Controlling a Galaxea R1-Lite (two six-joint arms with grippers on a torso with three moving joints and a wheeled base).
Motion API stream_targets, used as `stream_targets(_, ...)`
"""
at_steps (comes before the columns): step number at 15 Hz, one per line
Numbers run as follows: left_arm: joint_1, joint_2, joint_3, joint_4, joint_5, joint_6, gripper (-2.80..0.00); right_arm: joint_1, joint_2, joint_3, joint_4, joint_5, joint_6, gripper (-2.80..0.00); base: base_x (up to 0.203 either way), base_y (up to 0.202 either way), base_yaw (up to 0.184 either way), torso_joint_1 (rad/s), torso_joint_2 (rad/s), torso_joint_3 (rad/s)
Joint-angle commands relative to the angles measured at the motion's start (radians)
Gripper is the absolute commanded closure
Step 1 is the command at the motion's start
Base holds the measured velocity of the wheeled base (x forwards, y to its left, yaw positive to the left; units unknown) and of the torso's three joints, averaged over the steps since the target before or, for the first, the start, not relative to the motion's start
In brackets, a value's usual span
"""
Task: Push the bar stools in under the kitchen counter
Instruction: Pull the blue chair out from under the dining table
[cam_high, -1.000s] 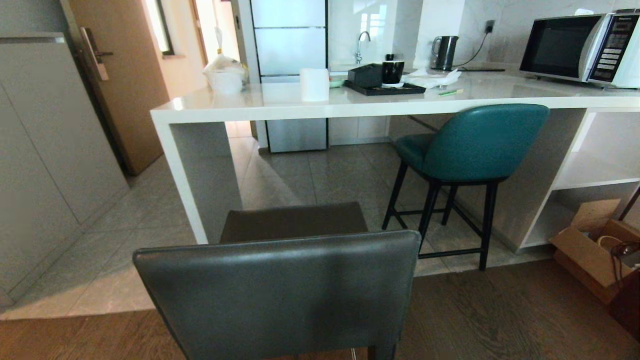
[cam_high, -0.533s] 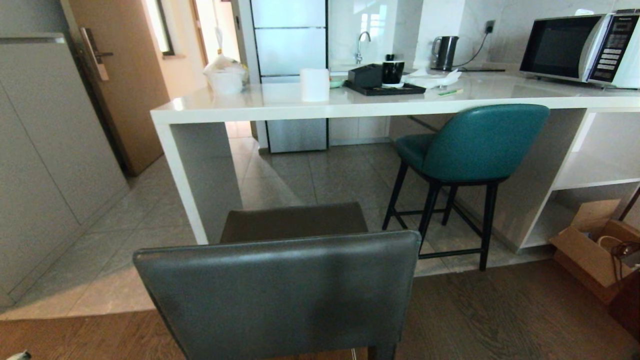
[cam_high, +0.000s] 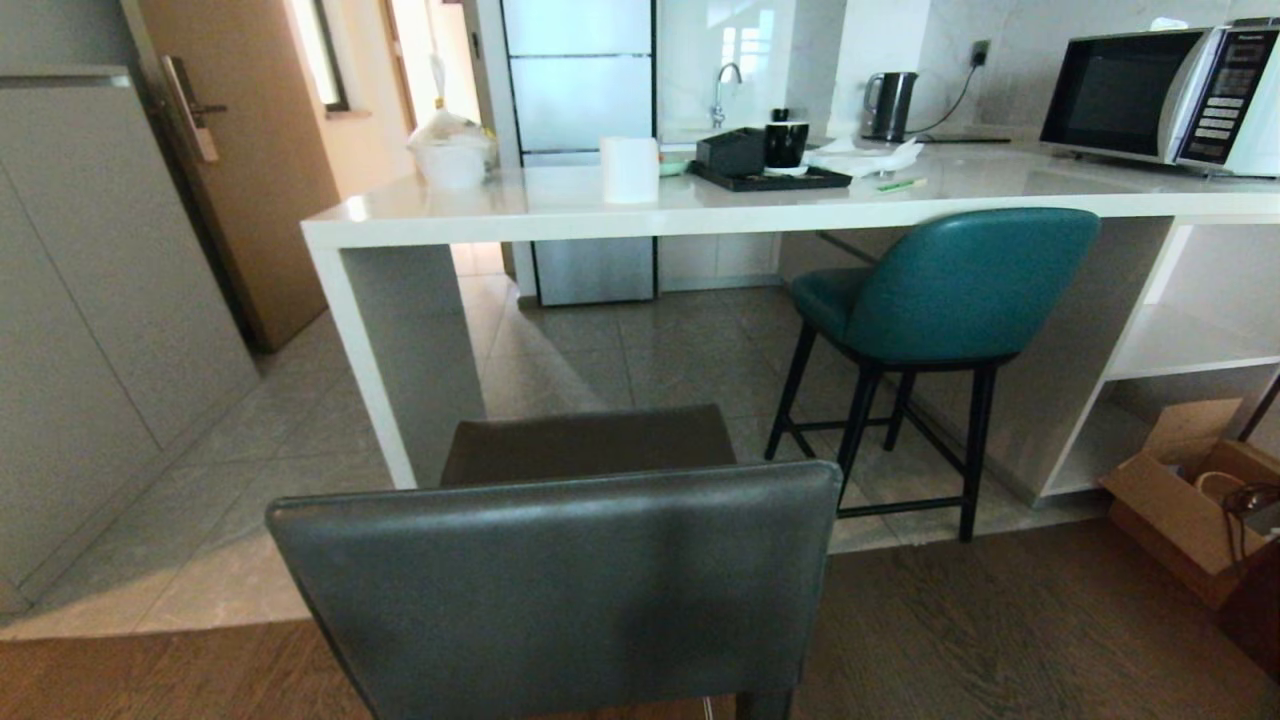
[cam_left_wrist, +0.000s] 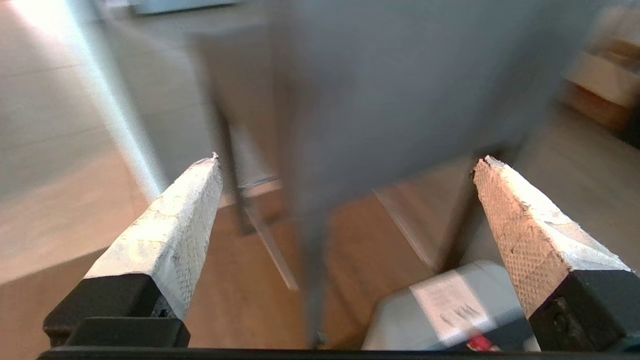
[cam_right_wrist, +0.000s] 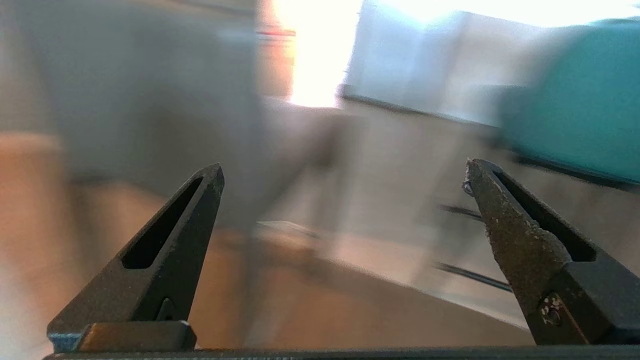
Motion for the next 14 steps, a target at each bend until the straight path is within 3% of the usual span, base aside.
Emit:
stream_targets(1, -0.002, -0.020, -0.007, 0.010, -0.013, -0.002, -2.80, 0.005, 0.003, -0.053, 0.020, 0.168, 0.025, -2.80, 0.000, 0.000, 0.000, 0.000, 0.00, 0.000)
stream_targets(3, -0.002, -0.020, -0.013, 0.026, -0.012, -0.009, -2.80, 0.016, 0.003, -0.161, 0.151, 0.216, 0.040, -2.80, 0.000, 0.000, 0.000, 0.000, 0.00, 0.000)
stream_targets(5, -0.002, -0.023, -0.016, 0.037, -0.013, -0.008, -2.80, 0.029, 0.002, -0.206, 0.240, 0.322, 0.014, -2.80, 0.000, 0.000, 0.000, 0.000, 0.00, 0.000)
stream_targets(8, -0.002, -0.026, -0.017, 0.037, -0.013, -0.009, -2.80, 0.093, 0.003, -0.320, 0.396, 0.331, 0.004, -2.80, 0.000, 0.000, 0.000, 0.000, 0.00, 0.000)
stream_targets(9, -0.001, -0.026, -0.017, 0.039, -0.019, -0.009, -2.80, 0.135, -0.017, -0.336, 0.464, 0.305, 0.004, -2.80, 0.000, 0.000, 0.000, 0.000, 0.00, 0.000)
stream_targets(12, -0.001, -0.037, -0.020, 0.045, -0.026, -0.009, -2.80, 0.131, -0.197, -0.251, 0.486, 0.230, 0.033, -2.80, 0.000, 0.000, 0.000, 0.000, 0.00, 0.000)
stream_targets(13, -0.001, -0.041, -0.025, 0.068, -0.025, -0.009, -2.80, 0.126, -0.255, -0.217, 0.488, 0.169, 0.055, -2.80, 0.000, 0.000, 0.000, 0.000, 0.00, 0.000)
stream_targets(14, 0.000, -0.059, -0.034, 0.099, -0.018, -0.009, -2.80, 0.123, -0.283, -0.182, 0.484, 0.046, 0.063, -2.80, 0.000, 0.000, 0.000, 0.000, 0.00, 0.000)
